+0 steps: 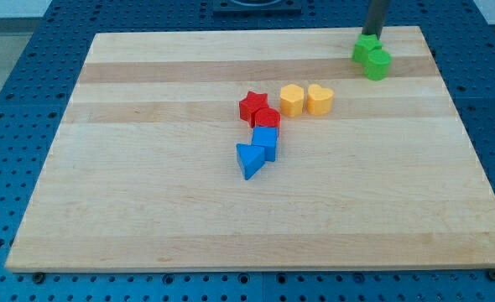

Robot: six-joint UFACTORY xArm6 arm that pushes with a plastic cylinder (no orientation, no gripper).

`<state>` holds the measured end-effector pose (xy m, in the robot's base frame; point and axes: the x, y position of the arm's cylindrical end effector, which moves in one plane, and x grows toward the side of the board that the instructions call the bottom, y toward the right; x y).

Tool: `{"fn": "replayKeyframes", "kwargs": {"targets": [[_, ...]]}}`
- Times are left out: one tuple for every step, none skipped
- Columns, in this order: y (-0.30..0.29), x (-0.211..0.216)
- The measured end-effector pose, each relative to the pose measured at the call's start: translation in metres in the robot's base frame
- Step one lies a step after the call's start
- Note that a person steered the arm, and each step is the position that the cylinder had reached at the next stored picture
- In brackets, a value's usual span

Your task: Separate the red blocks from the blue blocks

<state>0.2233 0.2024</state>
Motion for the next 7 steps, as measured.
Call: {"fn": "replayKeyframes", "kwargs": {"targets": [[-0.028,-0.024],[-0.071,-0.031],[-0.187,-0.006],[-0.262,0.054],[-0.264,0.107],[-0.243,0.14],[-0.201,0.163]]}}
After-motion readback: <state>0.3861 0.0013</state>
